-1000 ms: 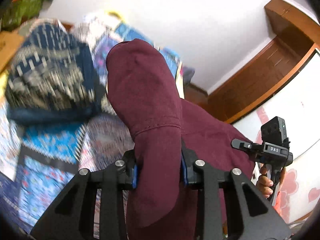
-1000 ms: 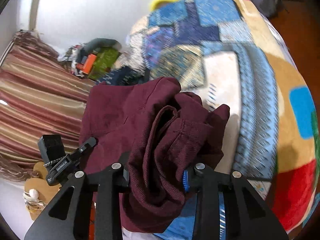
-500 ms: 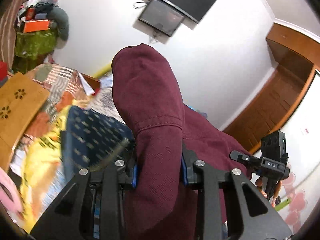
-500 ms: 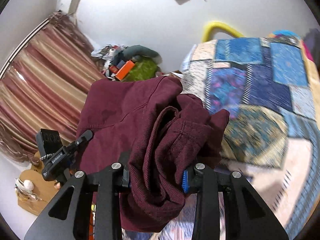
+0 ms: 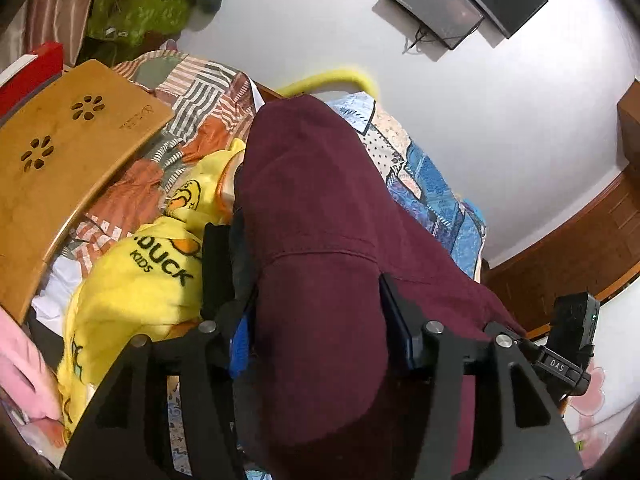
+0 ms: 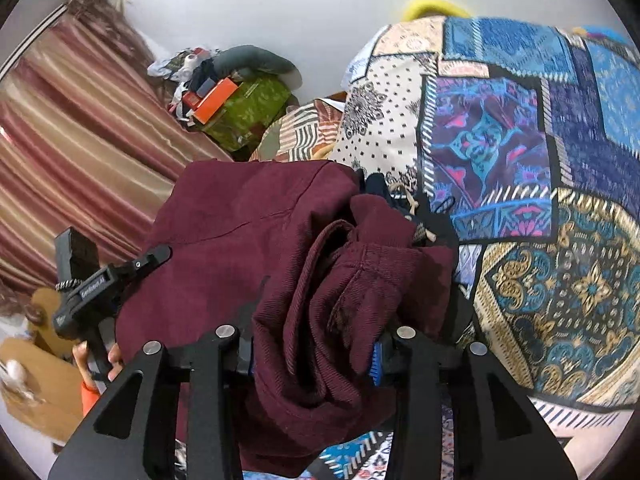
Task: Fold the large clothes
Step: 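Place the folded shirt on the stack and open both tools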
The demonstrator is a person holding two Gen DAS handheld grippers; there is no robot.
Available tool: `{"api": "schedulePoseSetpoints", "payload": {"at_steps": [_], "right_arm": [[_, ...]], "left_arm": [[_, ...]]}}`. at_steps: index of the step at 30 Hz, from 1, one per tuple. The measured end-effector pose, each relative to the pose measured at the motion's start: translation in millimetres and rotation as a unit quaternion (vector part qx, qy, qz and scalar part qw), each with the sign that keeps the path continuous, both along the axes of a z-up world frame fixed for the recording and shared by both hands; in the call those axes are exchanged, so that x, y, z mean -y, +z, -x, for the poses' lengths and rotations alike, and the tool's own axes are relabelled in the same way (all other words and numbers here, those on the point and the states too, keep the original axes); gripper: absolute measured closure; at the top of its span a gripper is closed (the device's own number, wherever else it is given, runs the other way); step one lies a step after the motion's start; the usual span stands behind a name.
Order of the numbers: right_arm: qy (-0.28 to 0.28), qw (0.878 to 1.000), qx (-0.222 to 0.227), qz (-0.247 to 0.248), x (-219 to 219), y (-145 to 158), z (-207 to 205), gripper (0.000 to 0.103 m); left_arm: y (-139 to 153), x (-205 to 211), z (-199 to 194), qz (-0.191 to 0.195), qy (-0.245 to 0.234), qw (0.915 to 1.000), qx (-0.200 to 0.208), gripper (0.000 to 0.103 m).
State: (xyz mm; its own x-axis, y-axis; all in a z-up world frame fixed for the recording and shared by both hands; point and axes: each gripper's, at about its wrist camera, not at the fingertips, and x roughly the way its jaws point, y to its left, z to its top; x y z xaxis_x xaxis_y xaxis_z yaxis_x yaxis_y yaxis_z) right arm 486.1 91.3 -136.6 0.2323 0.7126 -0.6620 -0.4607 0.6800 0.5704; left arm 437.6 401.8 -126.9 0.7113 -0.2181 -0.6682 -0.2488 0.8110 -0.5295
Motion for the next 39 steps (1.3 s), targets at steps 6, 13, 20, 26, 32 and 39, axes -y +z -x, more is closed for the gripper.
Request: {"api": "schedulePoseSetpoints", "payload": {"at_steps": [6, 13, 20, 26, 32, 39], "right_arm": [[-0.002, 0.998, 0.031, 0.055, 7, 18, 18, 0.052], [-0.035, 0.993, 0.075, 0.085, 45, 63, 67, 0.051], [-0.027, 0.976, 0.208, 0.067, 70, 145, 159, 0.051], [-0.046, 0.940, 0.338, 0.023, 93, 205, 256, 0.051], [-0.065, 0.909, 0.411, -0.019, 111, 228, 340, 0.051], [-0.095, 0.893, 0.439, -0.011, 113, 222, 374, 0.033]], "left_arm": [[24, 35, 12, -0.118, 0.012, 0.9926, -0.025, 0.040], [68, 95, 84, -0.184, 0.000, 0.9828, 0.017, 0.040], [142, 155, 173, -0.230, 0.008, 0.9662, 0.115, 0.040], [194, 223, 269, -0.296, 0.030, 0.9284, 0.223, 0.040], [206, 274, 346, -0.356, 0.076, 0.8849, 0.290, 0.039], [197, 290, 394, -0.345, 0.117, 0.8749, 0.319, 0.018]]}}
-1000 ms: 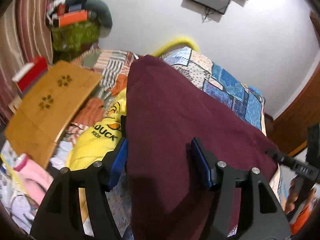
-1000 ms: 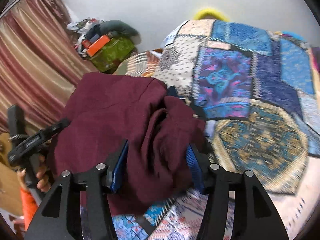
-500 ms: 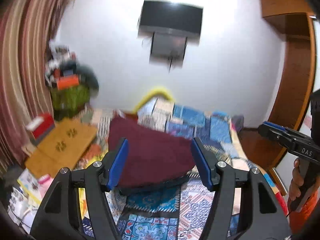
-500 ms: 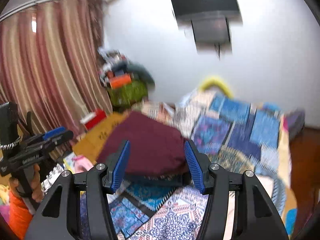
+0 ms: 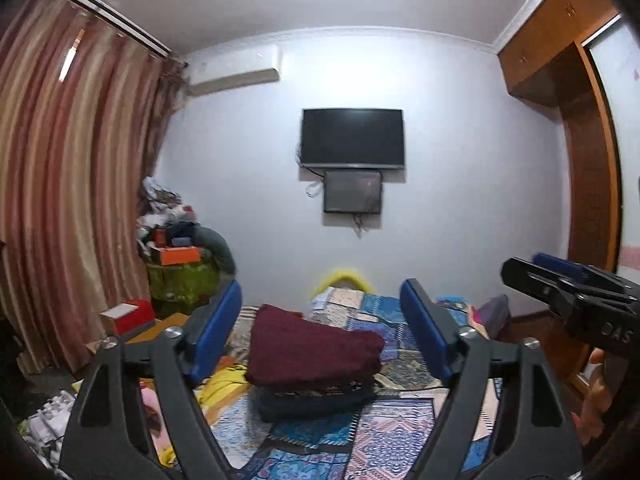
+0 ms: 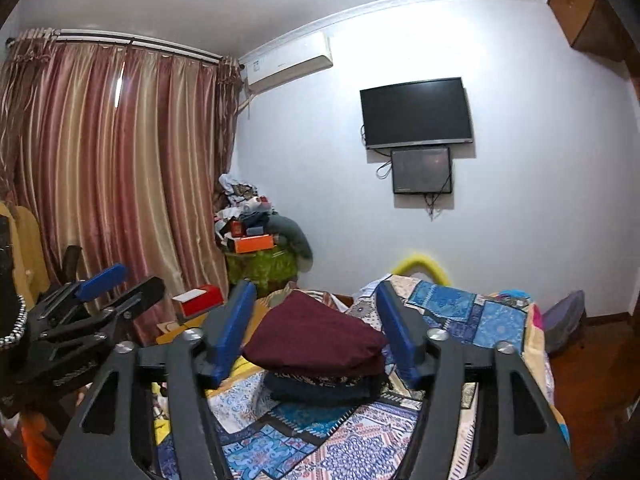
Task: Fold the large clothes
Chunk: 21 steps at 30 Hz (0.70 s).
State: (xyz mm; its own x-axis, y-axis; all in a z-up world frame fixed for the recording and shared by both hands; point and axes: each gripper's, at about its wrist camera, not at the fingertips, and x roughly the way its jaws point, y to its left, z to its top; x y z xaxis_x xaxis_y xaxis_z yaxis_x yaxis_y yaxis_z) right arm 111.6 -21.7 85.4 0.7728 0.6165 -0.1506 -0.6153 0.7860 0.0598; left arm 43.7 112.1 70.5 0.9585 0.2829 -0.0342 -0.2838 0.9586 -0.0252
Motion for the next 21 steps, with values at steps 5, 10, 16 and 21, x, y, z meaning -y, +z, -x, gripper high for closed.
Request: {"api": "schedulePoseSetpoints", "payload": {"at_steps": [5, 10, 16, 21], "right_arm": [[-0.020, 1.000, 0.009, -0.009, 1, -1, 7, 0.003], [-0.028, 0.999, 0.006, -0.015, 0, -2, 9, 0.000], [-0.027, 1.000, -0.003, -0.007, -1, -6, 9, 0.000], [-0.031, 0.999, -0.002, -0.006, 4, -13, 15, 0.000]], "left_arm": [[-9, 2, 14, 0.009, 0.021, 0.9997, 0.004, 0.001], [-13, 1, 18, 0.016, 0.023, 0.9996, -0.001, 0.001], [-18, 6, 23, 0.014, 0.026, 0.9995, -0.005, 0.001], [-22, 9, 20, 0.012, 0.024, 0.9996, -0.011, 0.001]]}}
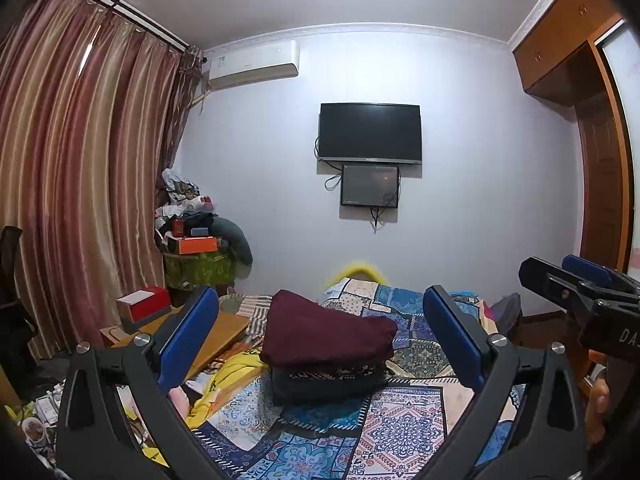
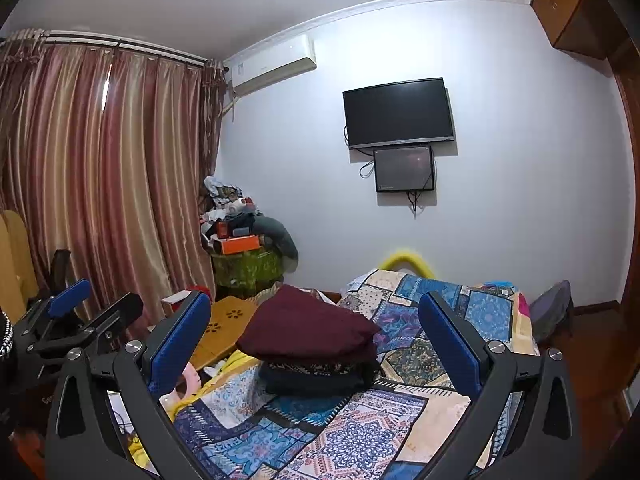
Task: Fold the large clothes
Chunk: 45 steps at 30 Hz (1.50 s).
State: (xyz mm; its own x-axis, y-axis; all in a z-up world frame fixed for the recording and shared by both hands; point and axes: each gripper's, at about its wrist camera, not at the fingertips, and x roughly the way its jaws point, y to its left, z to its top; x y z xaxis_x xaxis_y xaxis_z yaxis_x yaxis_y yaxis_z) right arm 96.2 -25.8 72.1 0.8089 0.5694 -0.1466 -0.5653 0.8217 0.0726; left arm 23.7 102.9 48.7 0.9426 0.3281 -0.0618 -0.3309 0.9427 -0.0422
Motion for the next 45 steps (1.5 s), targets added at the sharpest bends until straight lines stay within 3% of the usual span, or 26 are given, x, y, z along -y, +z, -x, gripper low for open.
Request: {"api": "schedulePoseSetpoints", "payload": {"at_steps": [22, 45], "right_arm": [[-0.001, 0.999, -0.027, 0.022, 1, -6, 0, 0.000], [-0.004, 0.999, -0.026, 0.021, 4, 0, 0, 0.000]], "left_arm": [[-1, -7, -10, 0.013, -0.001, 0.9999, -0.011, 0.001], [-3, -5, -11, 0.015, -0.003, 0.9998, -0.013, 0.000]]}}
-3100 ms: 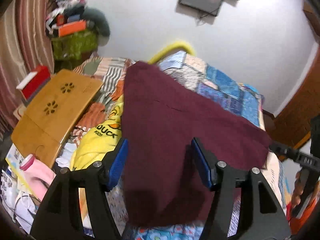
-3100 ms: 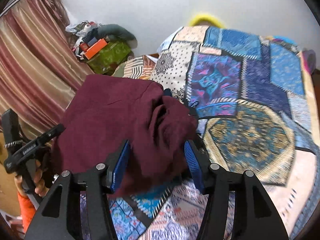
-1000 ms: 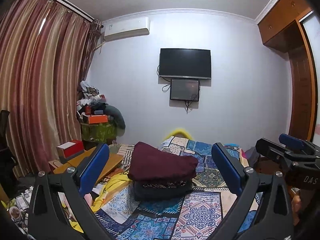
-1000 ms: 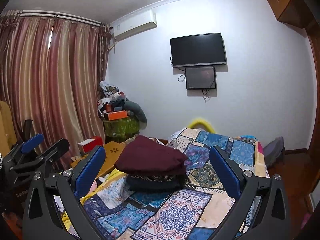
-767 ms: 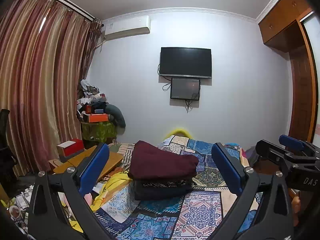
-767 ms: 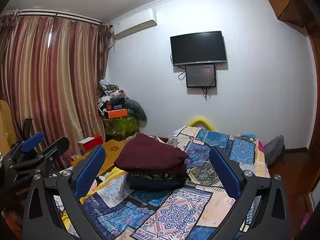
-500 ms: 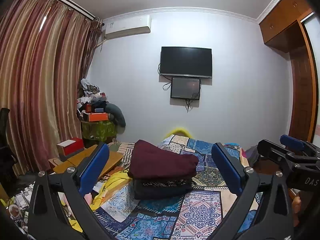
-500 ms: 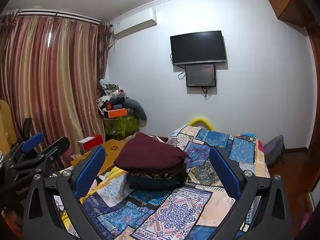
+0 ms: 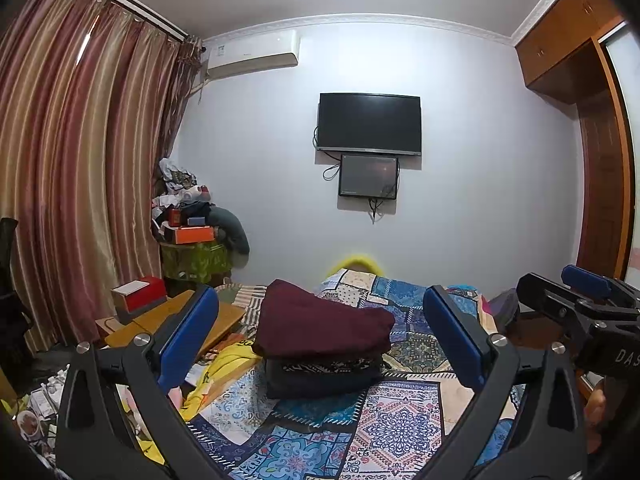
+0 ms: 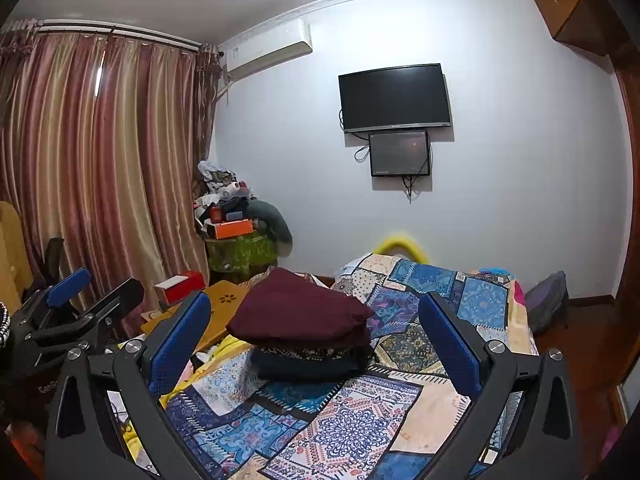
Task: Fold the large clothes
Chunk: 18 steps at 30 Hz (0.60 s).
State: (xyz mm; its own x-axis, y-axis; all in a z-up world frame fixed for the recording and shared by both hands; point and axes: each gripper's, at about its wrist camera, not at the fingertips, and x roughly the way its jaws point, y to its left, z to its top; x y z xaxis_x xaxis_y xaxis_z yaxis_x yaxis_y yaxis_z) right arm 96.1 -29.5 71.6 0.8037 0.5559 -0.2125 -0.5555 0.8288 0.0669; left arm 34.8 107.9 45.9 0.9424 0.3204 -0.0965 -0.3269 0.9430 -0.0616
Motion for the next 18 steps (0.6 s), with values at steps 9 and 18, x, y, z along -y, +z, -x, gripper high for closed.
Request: {"api": "schedulePoseSetpoints", "payload": {"at_steps": [9, 18], "right_arm": [[-0.002, 1.000, -0.004, -0.001, 0.6, -4.3, -2.5, 0.000], [-0.006, 1.000, -0.007, -0.003, 2.4, -6.7, -4.8, 0.000]], "left_arm": [[0.8, 1.7, -3.9, 0.002, -0.006, 1.0000, -0.006, 0.000], [0.1, 2.3, -6.9, -0.001, -0.018, 0.9998, -0.010, 0.000]]}}
